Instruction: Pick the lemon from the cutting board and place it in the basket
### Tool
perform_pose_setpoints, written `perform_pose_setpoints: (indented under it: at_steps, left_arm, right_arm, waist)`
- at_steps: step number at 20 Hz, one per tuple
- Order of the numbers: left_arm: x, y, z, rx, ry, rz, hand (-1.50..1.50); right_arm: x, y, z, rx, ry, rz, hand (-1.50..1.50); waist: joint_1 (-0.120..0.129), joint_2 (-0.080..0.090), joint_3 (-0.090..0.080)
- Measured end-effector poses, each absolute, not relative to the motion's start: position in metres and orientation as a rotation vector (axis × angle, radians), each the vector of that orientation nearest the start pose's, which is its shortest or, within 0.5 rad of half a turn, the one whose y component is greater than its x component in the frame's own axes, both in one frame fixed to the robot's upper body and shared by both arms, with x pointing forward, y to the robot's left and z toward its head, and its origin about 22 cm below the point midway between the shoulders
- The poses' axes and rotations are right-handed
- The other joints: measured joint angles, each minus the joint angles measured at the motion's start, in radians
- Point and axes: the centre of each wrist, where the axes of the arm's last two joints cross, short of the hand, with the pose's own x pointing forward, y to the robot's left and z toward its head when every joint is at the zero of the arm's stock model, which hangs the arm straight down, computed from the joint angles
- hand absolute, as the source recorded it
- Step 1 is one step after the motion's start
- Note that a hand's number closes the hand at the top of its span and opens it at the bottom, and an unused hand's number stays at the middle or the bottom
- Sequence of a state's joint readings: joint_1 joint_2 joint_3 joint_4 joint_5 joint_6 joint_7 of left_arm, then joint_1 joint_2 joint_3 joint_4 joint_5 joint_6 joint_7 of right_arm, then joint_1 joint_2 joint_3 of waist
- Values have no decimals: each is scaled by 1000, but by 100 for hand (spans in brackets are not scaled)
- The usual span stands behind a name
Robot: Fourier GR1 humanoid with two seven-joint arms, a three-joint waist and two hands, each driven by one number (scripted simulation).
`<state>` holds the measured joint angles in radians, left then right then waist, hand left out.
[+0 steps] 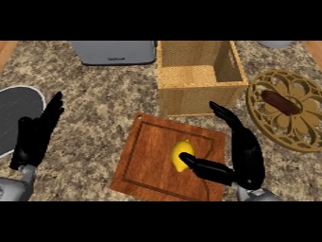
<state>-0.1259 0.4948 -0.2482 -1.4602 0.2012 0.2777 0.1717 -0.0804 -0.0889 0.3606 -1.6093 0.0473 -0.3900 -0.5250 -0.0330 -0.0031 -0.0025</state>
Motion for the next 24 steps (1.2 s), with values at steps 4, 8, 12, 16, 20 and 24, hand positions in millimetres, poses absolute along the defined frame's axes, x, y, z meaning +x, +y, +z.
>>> perform_pose_setpoints:
  at_steps: [4, 8, 12, 16, 20, 24]
  left_arm:
    - [270, 292, 26, 313, -1344, -178, 0]
    - [272, 292, 26, 318, -1339, -171, 0]
    - [273, 294, 26, 316, -1338, -178, 0]
    - [277, 288, 26, 303, -1344, -184, 0]
    - [284, 280, 22, 288, -1349, -200, 0]
    - [288, 279, 21, 279, -1353, -203, 0]
  right_arm:
    - [231, -190, 15, -362, -2076, 354, -150]
    - [217, -222, 21, -485, -1882, 647, -150]
    - [200, -228, 43, -448, -1681, 878, -150]
    - [179, -217, 86, -388, -1558, 993, -150]
    - [163, -210, 126, -372, -1482, 1017, -150]
    - [160, -198, 141, -395, -1453, 989, -150]
  waist:
    - [-16, -6, -5]
    - [-24, -10, -9]
    - [-15, -9, -8]
    - [-5, -7, -5]
    - [10, -2, -1]
    - [23, 1, 1]
